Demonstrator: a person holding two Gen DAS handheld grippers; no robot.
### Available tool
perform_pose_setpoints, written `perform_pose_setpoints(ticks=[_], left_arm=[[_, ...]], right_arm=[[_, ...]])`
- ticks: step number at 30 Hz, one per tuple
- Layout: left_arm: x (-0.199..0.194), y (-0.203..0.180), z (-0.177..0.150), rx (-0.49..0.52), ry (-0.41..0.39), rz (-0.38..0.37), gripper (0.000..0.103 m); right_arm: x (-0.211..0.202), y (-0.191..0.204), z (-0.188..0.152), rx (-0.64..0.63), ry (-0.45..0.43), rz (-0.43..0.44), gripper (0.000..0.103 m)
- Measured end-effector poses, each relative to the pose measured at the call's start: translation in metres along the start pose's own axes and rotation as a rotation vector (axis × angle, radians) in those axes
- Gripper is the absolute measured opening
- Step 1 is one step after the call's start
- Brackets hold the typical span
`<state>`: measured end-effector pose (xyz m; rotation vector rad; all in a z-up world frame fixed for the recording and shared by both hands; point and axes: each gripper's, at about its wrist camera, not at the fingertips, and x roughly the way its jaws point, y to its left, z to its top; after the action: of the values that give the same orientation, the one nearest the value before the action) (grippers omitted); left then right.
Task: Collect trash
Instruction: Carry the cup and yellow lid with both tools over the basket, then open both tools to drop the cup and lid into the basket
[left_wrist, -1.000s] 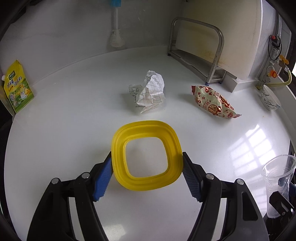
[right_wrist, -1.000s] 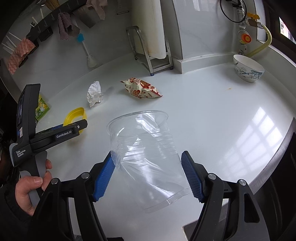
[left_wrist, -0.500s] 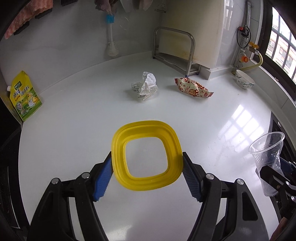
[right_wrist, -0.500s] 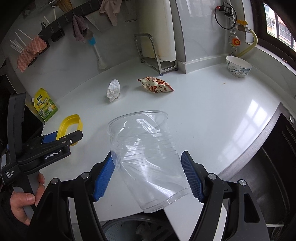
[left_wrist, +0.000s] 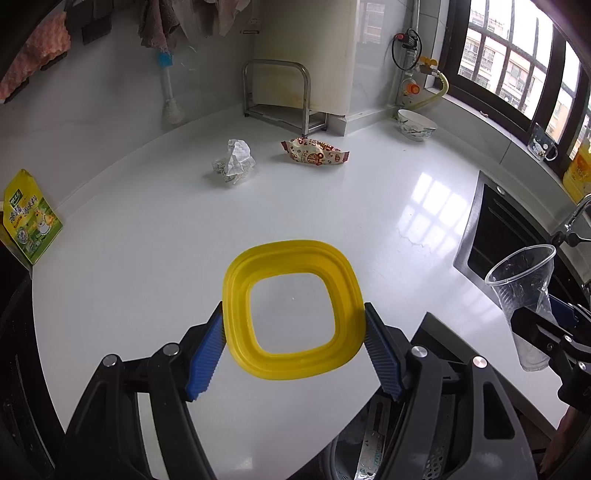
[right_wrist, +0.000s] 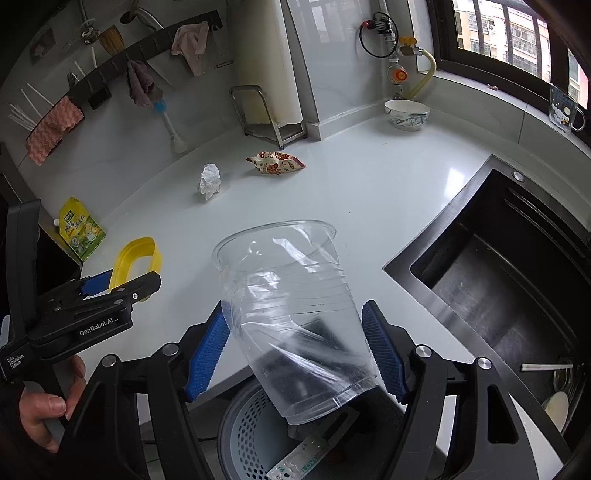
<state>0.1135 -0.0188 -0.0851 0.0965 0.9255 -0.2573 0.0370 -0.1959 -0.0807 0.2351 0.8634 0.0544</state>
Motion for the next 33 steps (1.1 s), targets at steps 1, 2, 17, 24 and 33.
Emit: perform_pose_setpoints(ticks=[1, 2, 17, 24, 33], left_arm=[[-0.005, -0.004, -0.006, -0.003, -0.001, -0.003, 0.069], [-0.01, -0.009, -0.011, -0.011, -0.001, -0.002, 0.069], [-0.056, -0.076, -0.117, 0.005, 0.087, 0.018, 0.069], [-0.038, -0.098, -0.146, 0.083, 0.138, -0.014, 0.069], [0.021, -0.094, -0.166, 0.148, 0.224, -0.068, 0.069]], right_arm=[[-0.005, -0.001, -0.006, -0.01, 0.0, 0.004, 0.07], [-0.01, -0.003, -0.012, -0.019, 0.002, 0.006, 0.07], [-0.047, -0.037, -0.12, -0.019, 0.08, 0.102, 0.07], [-0.04, -0.049, -0.154, 0.034, 0.126, 0.086, 0.07], [0.008, -0.065, -0.187, 0.158, 0.179, 0.0, 0.07]])
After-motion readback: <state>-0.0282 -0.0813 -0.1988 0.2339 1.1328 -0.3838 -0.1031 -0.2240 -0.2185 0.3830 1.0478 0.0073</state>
